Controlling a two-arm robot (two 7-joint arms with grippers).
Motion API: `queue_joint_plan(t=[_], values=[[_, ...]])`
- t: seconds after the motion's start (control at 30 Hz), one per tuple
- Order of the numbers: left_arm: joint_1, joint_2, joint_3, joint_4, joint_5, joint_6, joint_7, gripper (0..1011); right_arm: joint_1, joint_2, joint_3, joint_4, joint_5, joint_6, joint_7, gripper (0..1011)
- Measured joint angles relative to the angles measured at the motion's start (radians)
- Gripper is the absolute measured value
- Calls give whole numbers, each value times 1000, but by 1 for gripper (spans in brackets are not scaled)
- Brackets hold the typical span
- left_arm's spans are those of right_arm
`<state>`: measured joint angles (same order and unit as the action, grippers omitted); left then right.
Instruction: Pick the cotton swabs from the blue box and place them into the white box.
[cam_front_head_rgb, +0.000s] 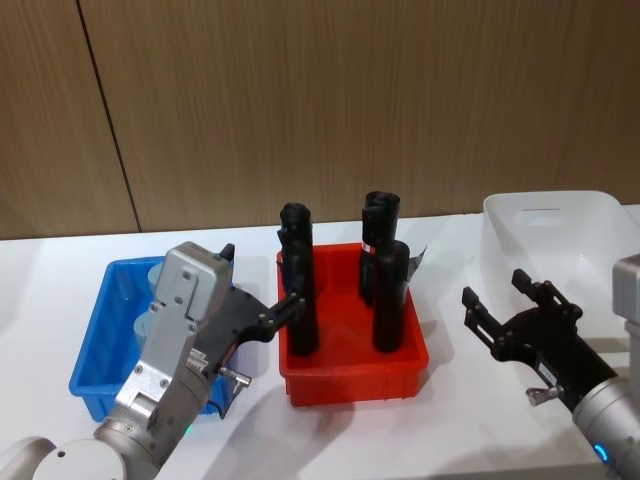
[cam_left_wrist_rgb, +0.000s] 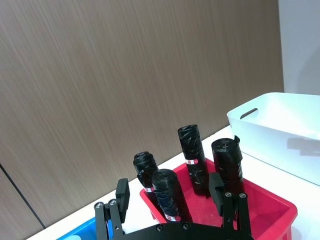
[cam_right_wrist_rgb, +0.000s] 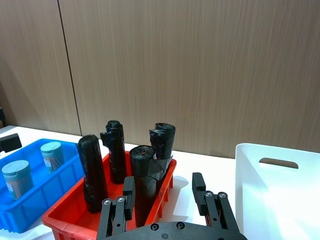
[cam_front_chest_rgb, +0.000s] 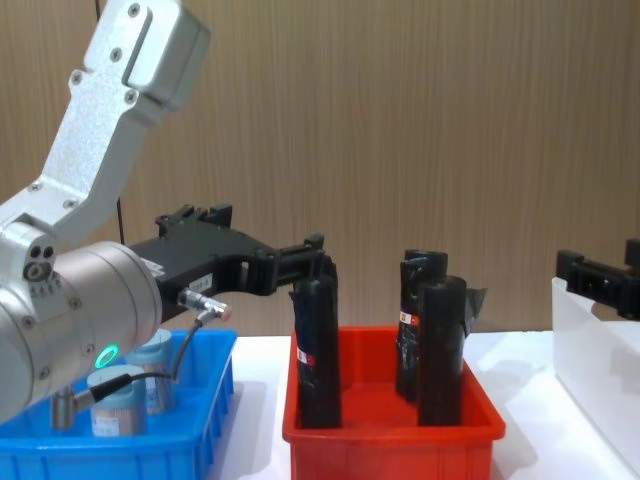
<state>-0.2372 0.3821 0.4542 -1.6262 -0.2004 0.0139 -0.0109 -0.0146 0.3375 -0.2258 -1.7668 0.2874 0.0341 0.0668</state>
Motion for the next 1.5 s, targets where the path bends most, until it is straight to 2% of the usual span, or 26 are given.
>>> queue_joint_plan(t=[1.5], values=[[-2, -3, -1, 1, 2, 5, 0, 1004, 0, 0, 0, 0, 0, 0, 0, 711]])
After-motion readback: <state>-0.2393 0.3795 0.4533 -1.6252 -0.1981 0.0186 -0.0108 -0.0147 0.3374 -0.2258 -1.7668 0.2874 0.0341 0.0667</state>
